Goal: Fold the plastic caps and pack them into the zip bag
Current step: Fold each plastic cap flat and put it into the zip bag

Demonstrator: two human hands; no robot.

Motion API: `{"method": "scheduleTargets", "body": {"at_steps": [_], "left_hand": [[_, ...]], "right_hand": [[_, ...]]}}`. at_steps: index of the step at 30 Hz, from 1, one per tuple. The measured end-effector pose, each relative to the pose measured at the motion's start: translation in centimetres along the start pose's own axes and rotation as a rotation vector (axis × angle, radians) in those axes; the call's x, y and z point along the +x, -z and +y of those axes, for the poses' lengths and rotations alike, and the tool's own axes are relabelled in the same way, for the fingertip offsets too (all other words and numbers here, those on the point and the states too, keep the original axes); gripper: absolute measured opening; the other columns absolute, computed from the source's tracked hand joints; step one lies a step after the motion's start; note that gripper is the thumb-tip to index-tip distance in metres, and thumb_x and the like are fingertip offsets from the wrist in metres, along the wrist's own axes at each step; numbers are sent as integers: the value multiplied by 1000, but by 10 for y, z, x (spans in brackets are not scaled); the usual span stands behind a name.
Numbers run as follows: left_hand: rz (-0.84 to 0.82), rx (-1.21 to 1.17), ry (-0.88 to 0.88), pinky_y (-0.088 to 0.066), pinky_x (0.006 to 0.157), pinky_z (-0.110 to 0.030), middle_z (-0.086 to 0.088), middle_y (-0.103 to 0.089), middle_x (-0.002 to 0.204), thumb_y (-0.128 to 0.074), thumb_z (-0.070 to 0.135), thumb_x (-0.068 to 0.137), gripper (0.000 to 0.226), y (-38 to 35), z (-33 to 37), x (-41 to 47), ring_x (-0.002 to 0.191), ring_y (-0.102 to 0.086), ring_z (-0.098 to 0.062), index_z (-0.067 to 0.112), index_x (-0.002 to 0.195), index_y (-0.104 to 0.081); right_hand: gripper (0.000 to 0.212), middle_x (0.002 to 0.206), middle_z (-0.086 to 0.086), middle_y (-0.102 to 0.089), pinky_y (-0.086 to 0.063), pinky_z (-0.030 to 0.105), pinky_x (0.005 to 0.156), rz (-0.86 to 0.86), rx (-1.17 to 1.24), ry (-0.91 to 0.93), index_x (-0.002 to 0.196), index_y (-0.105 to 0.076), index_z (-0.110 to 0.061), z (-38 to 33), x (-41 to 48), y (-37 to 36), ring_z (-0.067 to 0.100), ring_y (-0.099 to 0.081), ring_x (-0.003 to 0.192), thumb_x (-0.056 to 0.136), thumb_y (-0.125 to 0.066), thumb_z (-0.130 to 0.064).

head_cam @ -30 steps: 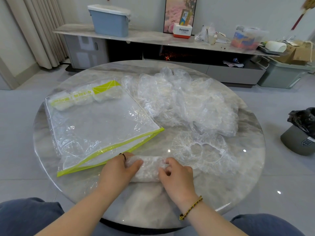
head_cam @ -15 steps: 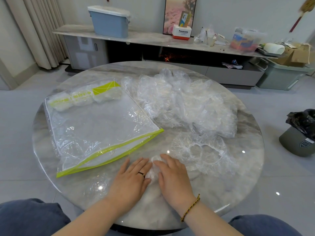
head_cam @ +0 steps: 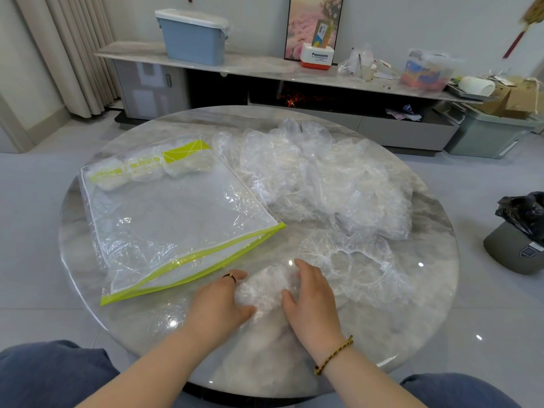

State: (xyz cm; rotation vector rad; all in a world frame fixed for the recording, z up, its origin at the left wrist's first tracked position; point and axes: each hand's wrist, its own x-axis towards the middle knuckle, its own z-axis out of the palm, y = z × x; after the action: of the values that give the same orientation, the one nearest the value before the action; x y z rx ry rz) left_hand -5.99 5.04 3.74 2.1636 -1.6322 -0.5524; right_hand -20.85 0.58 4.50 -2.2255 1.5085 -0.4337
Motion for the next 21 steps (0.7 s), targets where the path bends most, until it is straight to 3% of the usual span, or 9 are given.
{"method": "scheduleTargets", "body": {"at_steps": [3, 6, 9, 11, 13, 14, 16, 19, 21], "left_hand": [[-14, -124, 72, -36, 83, -18, 8, -62, 112, -65, 28, 81, 33, 2, -2, 2, 110, -55, -12, 27, 112, -56], [6, -310, 92, -39, 69, -21, 11, -60, 79, -71, 26, 76, 17, 4, -1, 0, 88, -61, -15, 32, 79, -55], [26, -661, 131, -42, 58, -19, 11, -62, 61, -78, 23, 70, 16, 5, 3, -3, 62, -57, -6, 19, 74, -62], [17, -893, 162, -45, 55, -19, 7, -67, 62, -79, 13, 69, 17, 9, 8, -5, 58, -59, -6, 11, 80, -67], [-9, -1030, 173, -49, 54, -19, -2, -71, 71, -76, 3, 72, 18, 11, 12, -7, 61, -64, -11, 4, 87, -67], [-15, -1051, 165, -49, 52, -17, -1, -71, 69, -73, -1, 75, 13, 11, 13, -8, 59, -64, -9, 3, 86, -67], [-26, -1046, 143, -44, 47, -13, 5, -67, 56, -68, -5, 77, 14, 12, 16, -11, 50, -60, -1, 8, 77, -64], [-24, -978, 86, -41, 51, -7, 13, -65, 56, -78, 9, 71, 19, 14, 17, -14, 52, -56, 6, 18, 77, -63], [67, -778, 20, -37, 58, -3, 16, -63, 69, -78, 24, 67, 22, 20, 10, -13, 63, -55, 7, 28, 79, -60]], "right_hand": [[53, 112, -4, -45, -33, 12, 80, 5, 230, -109, 139, -29, -16, -3, 0, 1, 10, -46, 95, 91, -53, -22], [53, 99, -6, -48, -32, 13, 73, -56, 435, -250, 134, -34, -14, -5, 1, 1, 9, -47, 90, 88, -58, -24], [57, 107, -1, -48, -46, 27, 79, -67, 821, -415, 134, -33, -10, -8, 3, 3, 16, -55, 88, 86, -62, -18], [59, 122, 1, -42, -48, 27, 82, -98, 1093, -478, 136, -30, -13, -8, 4, 2, 13, -57, 89, 86, -62, -15], [35, 118, 9, -48, -47, 33, 85, -176, 1227, -437, 116, -46, -8, -9, 2, 0, 21, -57, 94, 86, -62, -13], [15, 102, 13, -51, -45, 36, 81, -192, 1258, -418, 92, -52, -9, -12, 2, -1, 25, -55, 89, 85, -64, -13], [34, 79, 13, -46, -39, 38, 70, -124, 1203, -416, 62, -42, -17, -13, 3, -3, 24, -46, 75, 75, -73, -21], [30, 77, 15, -51, -43, 41, 76, -5, 1166, -421, 60, -47, -14, -18, 8, 2, 25, -49, 76, 77, -71, -16], [29, 76, 15, -52, -43, 39, 76, 44, 1160, -423, 61, -46, -11, -18, 12, 4, 25, -50, 77, 85, -62, -7]]}}
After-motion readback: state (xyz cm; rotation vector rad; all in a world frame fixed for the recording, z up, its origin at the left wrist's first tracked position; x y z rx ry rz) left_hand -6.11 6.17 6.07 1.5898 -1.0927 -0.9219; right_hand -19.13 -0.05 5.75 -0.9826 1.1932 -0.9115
